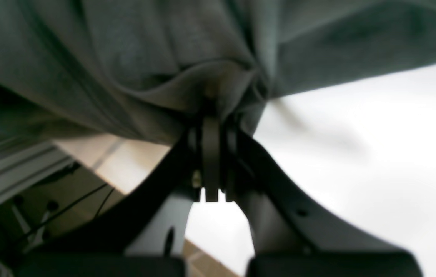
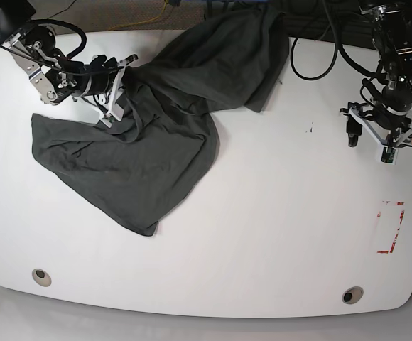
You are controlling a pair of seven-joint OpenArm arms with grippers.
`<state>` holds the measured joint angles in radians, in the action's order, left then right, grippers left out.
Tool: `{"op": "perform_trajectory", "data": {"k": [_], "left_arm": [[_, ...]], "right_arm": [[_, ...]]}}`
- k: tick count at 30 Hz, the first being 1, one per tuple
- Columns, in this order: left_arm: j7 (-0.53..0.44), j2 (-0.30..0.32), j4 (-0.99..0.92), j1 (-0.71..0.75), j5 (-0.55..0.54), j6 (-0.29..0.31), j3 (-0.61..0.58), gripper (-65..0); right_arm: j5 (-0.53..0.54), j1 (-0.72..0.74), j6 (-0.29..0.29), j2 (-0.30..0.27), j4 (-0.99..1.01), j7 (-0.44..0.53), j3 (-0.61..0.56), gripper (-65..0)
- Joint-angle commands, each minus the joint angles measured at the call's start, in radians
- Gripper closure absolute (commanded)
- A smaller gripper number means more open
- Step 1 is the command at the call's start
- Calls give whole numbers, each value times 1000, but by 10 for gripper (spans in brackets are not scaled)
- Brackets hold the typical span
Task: Layout the t-shirt on the table in an organized manner, then fold the t-shirt properly
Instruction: 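Drag the held cloth with the right gripper away from the shirt's middle, then reach the left gripper to the t-shirt's middle and grasp cloth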
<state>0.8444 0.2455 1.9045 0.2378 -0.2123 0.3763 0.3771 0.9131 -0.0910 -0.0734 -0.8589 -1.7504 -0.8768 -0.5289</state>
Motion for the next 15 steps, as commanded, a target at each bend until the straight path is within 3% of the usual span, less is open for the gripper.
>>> {"op": "perform_trajectory", "data": {"k": [1, 6, 15], "left_arm": [[-21, 12, 22, -7, -8, 2, -8, -450], [-21, 12, 22, -7, -6, 60, -51, -450], [-21, 12, 22, -7, -5, 155, -142, -450]], "right_arm": [[-87, 0, 7, -20, 16, 1, 28, 0], [-159, 4, 1, -6, 60, 1, 39, 0], [-185, 29, 1, 13, 85, 1, 42, 0]]}}
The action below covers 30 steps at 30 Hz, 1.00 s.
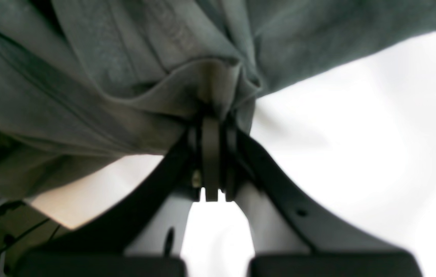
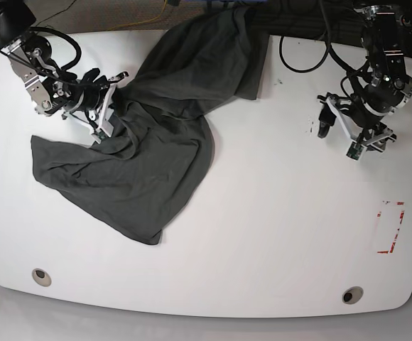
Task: Layout the t-shirt on the table in an organized manner, then fold the t-shirt properly
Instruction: 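Reach the left gripper to the t-shirt's middle and grasp cloth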
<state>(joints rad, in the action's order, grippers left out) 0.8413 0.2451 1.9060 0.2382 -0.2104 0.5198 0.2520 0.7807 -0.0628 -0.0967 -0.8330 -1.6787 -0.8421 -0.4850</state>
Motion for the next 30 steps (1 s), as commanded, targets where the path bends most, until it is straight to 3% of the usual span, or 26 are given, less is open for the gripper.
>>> {"op": "perform_trajectory", "data": {"k": [1, 11, 18, 25, 30], "left_arm": [[-18, 12, 20, -7, -7, 18, -29, -450], [-18, 10, 22, -35, -10, 21, -193, -454], [-18, 4, 20, -87, -7, 13, -369, -451], [-18, -68, 14, -181, -2, 12, -460, -451], [-15, -154, -29, -268, 21, 7, -483, -454]], "right_arm": [[-51, 2, 24, -9, 13, -33, -2, 0], [-56, 5, 27, 28, 13, -33, -2, 0], [-56, 5, 27, 44, 13, -33, -2, 0], [-57, 5, 27, 67, 13, -32, -4, 0], [-57, 5, 28, 71, 13, -32, -4, 0]]}}
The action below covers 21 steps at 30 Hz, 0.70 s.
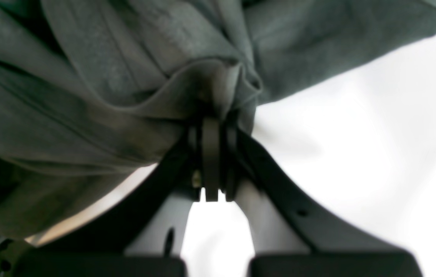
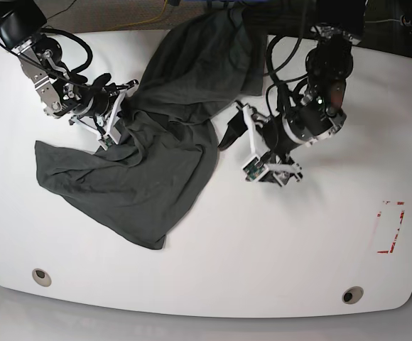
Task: Layout the t-shirt on the table in an organized manner, then fold the t-shirt properly
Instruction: 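Reach the left gripper to the t-shirt's middle and grasp cloth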
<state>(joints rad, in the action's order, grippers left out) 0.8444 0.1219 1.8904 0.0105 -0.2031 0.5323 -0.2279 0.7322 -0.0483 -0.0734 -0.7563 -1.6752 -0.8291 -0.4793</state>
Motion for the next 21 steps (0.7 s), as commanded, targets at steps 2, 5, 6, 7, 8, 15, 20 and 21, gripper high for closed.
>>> {"op": "perform_trajectory", "data": {"k": [2, 5, 6, 7, 8, 15, 20, 21], "left_arm": [[-18, -75, -70, -73, 49, -24, -14, -454], [-18, -133, -170, -125, 87, -36, -20, -454], [-18, -152, -213, -143, 95, -38, -21, -454], [-18, -167, -251, -157, 98, -38, -21, -454], [-20, -176, -280, -168, 98, -38, -21, -454], [-107, -253, -476, -208, 103, -44, -21, -451], [-182, -270, -578, -231, 104, -97, -21, -454], [-190, -270, -596, -237, 103, -111, -21, -454]], "right_arm": [[-9, -9, 5, -4, 10, -45, -9, 0], [-9, -9, 5, 7, 10, -45, -9, 0], [-9, -9, 5, 11, 10, -45, -9, 0], [-9, -9, 7, 13, 10, -45, -9, 0], [-9, -9, 7, 13, 10, -45, -9, 0], [-9, -11, 7, 16, 10, -45, -9, 0], [-9, -12, 7, 17, 8, -43, -9, 0], [-9, -12, 7, 17, 8, -43, -9, 0]]}}
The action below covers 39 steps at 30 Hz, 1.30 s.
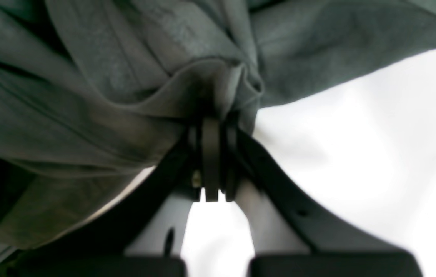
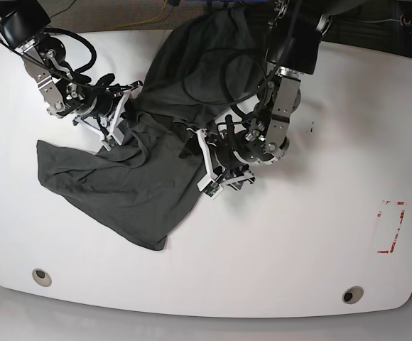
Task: Layout the t-shirt on the table in an organized manner, then fold the t-shirt properly
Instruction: 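Reach the left gripper to the t-shirt's middle and grasp cloth, then pull both grippers apart to stretch the t-shirt across the table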
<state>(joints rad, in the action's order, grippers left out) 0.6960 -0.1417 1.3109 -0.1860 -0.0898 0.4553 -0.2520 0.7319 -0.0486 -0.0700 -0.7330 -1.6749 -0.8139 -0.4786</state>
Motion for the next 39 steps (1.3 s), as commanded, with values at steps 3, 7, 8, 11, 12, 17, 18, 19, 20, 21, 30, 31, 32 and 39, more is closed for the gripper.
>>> {"op": "perform_trajectory", "data": {"k": [3, 7, 8, 11, 12, 17, 18, 19, 20, 21, 30, 31, 32, 39], "left_arm": [[-72, -6, -84, -59, -15, -72, 0, -454], [-109, -15, -144, -79, -15, -89, 1, -454], [-115, -15, -147, -80, -15, -94, 1, -454], [-124, -15, -147, -80, -14, -111, 3, -454], [-131, -15, -147, -82, -14, -125, 3, -454], [-134, -14, -152, -96, -12, -138, 3, -455], [-134, -14, -155, -102, -12, -138, 3, -455], [-134, -14, -162, -103, -12, -138, 3, -455], [-134, -14, -176, -108, -12, -138, 3, -455], [-134, -14, -193, -109, -14, -138, 3, -454], [-135, -15, -328, -142, -15, -138, 3, -451], [-137, -15, -337, -142, -15, -138, 0, -451], [-137, -15, -340, -143, -15, -138, 0, -451], [-134, -15, -347, -143, -15, -137, -4, -436]], "right_arm": [[-8, -12, 5, -6, 8, -58, -10, 0], [-8, -14, 5, -6, 8, -58, -10, 0], [-8, -14, 5, -6, 8, -58, -10, 0], [-8, -14, 5, -6, 8, -58, -10, 0], [-8, -14, 5, -6, 6, -58, -10, 0], [-7, -14, 5, -6, 5, -58, -10, 0], [-7, -14, 5, -6, 5, -58, -10, 0], [-7, -14, 5, -6, 5, -58, -10, 0], [-7, -14, 5, -6, 5, -58, -10, 0], [-7, -14, 5, -6, 5, -58, -10, 0], [-7, -14, 5, -6, -12, -58, -10, 0], [-7, -14, 5, -6, -20, -58, -9, 0], [-7, -14, 5, -6, -20, -58, -9, 0], [-7, -14, 5, -4, -26, -58, -9, 0]]}}
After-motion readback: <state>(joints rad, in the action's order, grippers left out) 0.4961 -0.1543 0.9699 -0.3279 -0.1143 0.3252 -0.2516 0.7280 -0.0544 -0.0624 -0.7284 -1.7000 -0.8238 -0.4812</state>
